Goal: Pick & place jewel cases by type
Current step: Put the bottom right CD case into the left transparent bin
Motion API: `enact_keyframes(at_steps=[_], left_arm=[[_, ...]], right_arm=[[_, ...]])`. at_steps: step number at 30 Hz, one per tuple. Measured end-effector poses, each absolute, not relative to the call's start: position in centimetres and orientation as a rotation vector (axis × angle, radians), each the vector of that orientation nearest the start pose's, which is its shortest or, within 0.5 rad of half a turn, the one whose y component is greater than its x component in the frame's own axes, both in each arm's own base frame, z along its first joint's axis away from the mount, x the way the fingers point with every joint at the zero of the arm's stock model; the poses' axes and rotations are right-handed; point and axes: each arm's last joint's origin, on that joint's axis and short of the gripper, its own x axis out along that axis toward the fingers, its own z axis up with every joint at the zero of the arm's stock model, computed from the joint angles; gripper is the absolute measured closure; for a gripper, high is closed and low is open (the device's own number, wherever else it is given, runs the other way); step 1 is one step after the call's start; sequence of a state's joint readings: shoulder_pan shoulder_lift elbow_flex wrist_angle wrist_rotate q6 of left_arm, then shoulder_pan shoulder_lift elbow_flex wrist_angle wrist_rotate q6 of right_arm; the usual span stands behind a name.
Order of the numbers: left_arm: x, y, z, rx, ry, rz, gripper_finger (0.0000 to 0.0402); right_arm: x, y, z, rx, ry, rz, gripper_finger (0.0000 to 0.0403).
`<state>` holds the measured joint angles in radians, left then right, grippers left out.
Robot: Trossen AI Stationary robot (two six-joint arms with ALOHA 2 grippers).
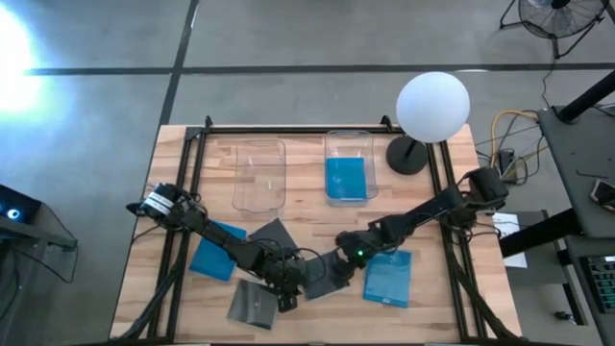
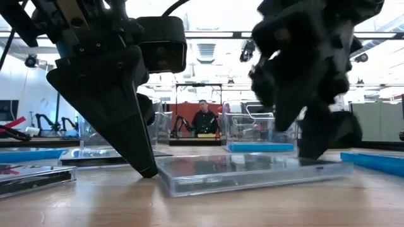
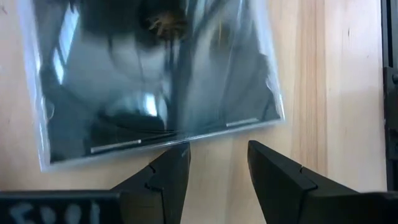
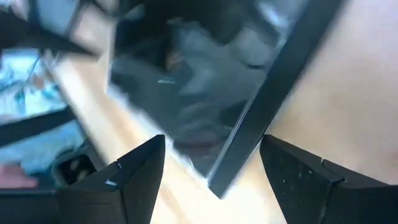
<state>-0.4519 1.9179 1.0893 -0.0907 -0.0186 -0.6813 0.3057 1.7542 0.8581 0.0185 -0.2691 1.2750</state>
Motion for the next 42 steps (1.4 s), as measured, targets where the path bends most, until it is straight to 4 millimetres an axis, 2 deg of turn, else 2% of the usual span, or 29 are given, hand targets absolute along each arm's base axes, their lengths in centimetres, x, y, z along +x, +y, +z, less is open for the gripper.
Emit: enact_keyframes(at_steps=[4,9,14,18,24,33,35,42], left_arm=[[33.9,-16.4,13.4,-0.409,0.996,-0.08,0.0251],[33.9,-16.4,13.4,-0.416,1.001,-0.086,0.0251],[33.8,-16.4,13.5,-0.422,1.013,-0.092,0.0251],[33.9,-16.4,13.5,-0.425,1.003,-0.095,0.0251],[33.9,-16.4,13.5,-0.424,0.999,-0.094,0.0251],[34.0,-16.4,13.5,-0.424,0.995,-0.093,0.0251],[33.9,-16.4,13.5,-0.42,0.994,-0.091,0.0251],[33.9,-16.4,13.4,-0.412,0.985,-0.076,0.0251]], right_arm=[[30.8,10.7,16.1,1.137,1.045,-0.018,0.0147],[30.8,10.4,18.0,1.122,0.974,0.004,0.0147],[31.3,10.5,18.7,1.099,0.917,0.015,0.0147],[32.2,10.6,20.1,1.071,0.831,0.057,0.0147],[32.5,10.7,20.8,1.034,0.8,0.045,0.0147],[32.7,10.8,18.8,1.065,0.894,-0.008,0.016],[33.0,10.9,18.0,1.069,0.918,-0.003,0.0169],[34.5,11.5,17.2,1.067,0.944,0.024,0.0222]])
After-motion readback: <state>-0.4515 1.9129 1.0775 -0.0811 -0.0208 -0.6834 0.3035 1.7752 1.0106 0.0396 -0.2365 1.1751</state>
